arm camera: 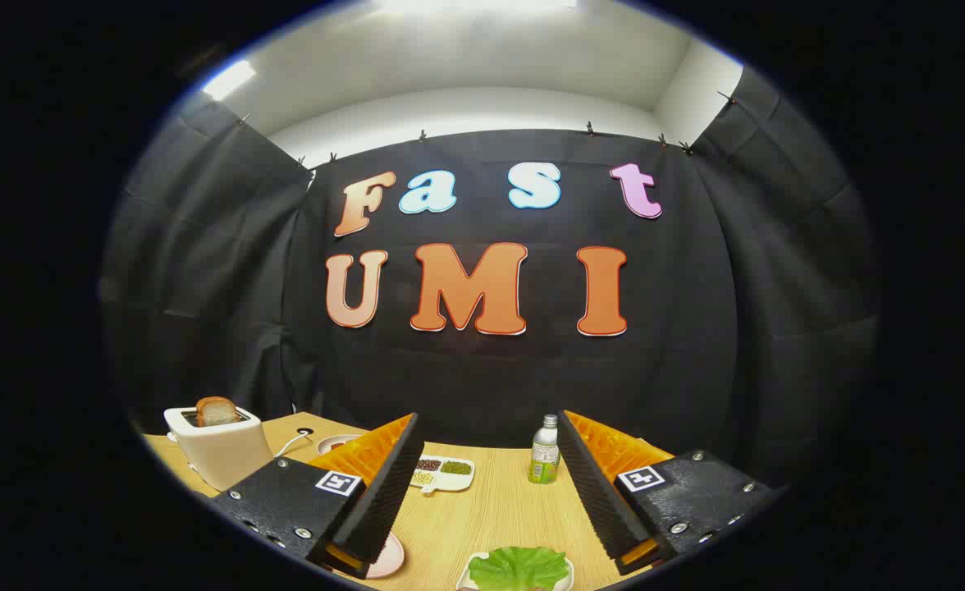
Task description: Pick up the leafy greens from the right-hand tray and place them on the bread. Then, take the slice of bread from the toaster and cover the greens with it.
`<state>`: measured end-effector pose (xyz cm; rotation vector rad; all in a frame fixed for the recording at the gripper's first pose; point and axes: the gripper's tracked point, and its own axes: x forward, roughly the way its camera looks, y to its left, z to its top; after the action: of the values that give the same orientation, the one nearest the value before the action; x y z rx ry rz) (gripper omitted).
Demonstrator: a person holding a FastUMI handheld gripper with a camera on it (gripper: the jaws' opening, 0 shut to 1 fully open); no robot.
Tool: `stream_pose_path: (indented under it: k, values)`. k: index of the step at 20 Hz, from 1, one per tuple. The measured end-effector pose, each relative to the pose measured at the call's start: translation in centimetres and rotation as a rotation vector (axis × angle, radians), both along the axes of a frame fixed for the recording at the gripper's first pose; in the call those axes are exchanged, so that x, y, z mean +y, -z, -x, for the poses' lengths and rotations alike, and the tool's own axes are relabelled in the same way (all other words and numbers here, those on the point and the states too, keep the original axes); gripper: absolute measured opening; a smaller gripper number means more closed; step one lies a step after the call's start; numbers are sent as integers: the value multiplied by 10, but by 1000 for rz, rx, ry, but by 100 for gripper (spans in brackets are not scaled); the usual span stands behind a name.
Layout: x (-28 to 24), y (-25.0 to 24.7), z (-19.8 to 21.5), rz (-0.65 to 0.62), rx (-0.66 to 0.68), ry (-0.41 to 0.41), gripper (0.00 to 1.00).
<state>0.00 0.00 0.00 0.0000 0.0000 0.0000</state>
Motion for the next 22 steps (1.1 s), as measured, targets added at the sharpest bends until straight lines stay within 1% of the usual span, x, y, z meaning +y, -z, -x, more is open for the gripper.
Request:
stream_pose_path:
  k: [7,13,17,19,22]
  values:
    - [-9,-3,-17,9,-20,25,98]
    - [-25,2,-25,9,-10,79,98]
    - [-27,-3,-20,0,-30,81,98]
    - [-27,0,-15,8,-11,79,98]
    - [-19,17,-11,11,58,42,98]
